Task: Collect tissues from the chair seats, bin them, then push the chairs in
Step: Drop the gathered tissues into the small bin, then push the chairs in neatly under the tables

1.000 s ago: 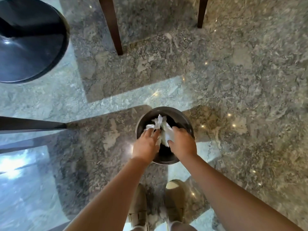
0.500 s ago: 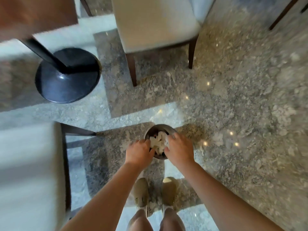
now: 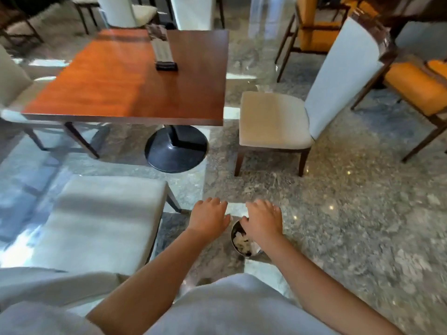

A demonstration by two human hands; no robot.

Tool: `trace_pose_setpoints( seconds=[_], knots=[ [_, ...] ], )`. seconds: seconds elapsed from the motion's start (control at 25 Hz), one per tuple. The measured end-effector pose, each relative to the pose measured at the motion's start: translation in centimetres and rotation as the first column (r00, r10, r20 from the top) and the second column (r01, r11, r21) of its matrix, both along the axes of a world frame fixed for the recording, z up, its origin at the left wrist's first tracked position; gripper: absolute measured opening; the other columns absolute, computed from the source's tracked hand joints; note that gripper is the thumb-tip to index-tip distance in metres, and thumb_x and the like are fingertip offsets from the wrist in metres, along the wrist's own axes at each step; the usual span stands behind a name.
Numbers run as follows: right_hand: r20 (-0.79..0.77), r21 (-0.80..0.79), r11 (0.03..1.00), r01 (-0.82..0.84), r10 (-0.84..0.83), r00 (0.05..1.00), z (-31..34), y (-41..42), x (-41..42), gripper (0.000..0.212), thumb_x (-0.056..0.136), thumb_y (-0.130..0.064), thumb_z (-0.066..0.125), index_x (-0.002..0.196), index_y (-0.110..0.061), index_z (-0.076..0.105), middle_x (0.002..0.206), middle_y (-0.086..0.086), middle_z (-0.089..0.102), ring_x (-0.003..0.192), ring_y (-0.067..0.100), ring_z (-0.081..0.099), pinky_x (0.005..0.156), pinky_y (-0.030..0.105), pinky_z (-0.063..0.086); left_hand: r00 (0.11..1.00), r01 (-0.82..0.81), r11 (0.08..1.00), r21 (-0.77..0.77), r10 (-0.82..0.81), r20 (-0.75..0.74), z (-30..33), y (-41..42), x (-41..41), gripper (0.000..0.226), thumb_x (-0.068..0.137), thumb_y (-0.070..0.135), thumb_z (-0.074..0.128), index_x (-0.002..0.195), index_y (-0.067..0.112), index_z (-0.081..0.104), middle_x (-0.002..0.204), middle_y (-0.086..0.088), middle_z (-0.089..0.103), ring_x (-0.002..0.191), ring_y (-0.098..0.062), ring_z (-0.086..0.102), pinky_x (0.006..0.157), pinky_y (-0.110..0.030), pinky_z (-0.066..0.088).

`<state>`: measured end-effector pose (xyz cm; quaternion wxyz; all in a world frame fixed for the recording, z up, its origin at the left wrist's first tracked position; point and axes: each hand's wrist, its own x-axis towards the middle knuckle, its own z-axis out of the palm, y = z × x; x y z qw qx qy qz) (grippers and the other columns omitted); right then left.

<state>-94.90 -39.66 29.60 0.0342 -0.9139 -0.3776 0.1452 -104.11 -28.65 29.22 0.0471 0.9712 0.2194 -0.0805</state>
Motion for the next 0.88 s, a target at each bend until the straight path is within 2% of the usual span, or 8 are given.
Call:
trace_pose_setpoints(
  seconds=[0.12,0.32,0.6,0.76,0.88],
  knots=[
    [0.068,0.033,0.998,-0.050,0.048,0.997,1.9,1.2,-1.6,0.032,0.088,-0.034,0.047,0.115,-0.018,0.054,0.121,0.006,0.056,0.116,0.027,0.046,0.096,0.042,0.035,0.992,-0.110,0.994,-0.002,0.110,0.061,0.8,0.2,-3.2,0.036,0.092,0.040,0.039,0.113,0.013,0.051,0.112,-0.008,0.060,0.104,-0.027,0.054,0.086,-0.039,0.041],
    [0.144,0.084,0.992,-0.091,0.078,0.986,4.4,3.2,-6.8,0.032,0.090,-0.032,0.045,0.118,-0.019,0.052,0.122,0.005,0.055,0.115,0.026,0.046,0.097,0.041,0.034,0.972,-0.181,0.983,0.013,0.177,0.152,2.3,2.3,-8.8,0.040,0.093,0.041,0.036,0.121,0.016,0.050,0.117,-0.006,0.059,0.108,-0.025,0.053,0.092,-0.037,0.039],
    [0.199,0.162,0.986,-0.023,-0.010,0.980,6.4,6.5,-17.3,0.035,0.090,-0.034,0.045,0.121,-0.019,0.051,0.121,0.005,0.056,0.115,0.026,0.047,0.097,0.042,0.035,0.958,-0.112,0.993,0.028,0.100,0.269,4.6,5.7,-18.4,0.044,0.093,0.043,0.037,0.124,0.016,0.050,0.117,-0.006,0.061,0.109,-0.026,0.054,0.094,-0.039,0.038],
    [0.211,0.180,0.984,-0.009,-0.030,0.977,7.4,7.1,-24.1,0.037,0.089,-0.035,0.046,0.123,-0.020,0.050,0.122,0.005,0.056,0.117,0.026,0.046,0.098,0.042,0.035,0.938,-0.077,0.996,0.051,0.055,0.343,6.1,6.4,-24.3,0.038,0.092,0.041,0.038,0.112,0.013,0.055,0.103,-0.006,0.064,0.098,-0.027,0.057,0.083,-0.036,0.039],
    [0.235,0.205,0.979,-0.018,-0.031,0.972,8.5,7.4,-28.1,0.034,0.090,-0.036,0.046,0.118,-0.018,0.052,0.120,0.005,0.057,0.114,0.026,0.047,0.096,0.041,0.035,0.927,-0.062,0.997,0.044,0.041,0.372,7.0,6.2,-28.1,0.040,0.092,0.041,0.037,0.114,0.013,0.056,0.104,-0.006,0.065,0.095,-0.025,0.058,0.084,-0.036,0.041]
  ],
)
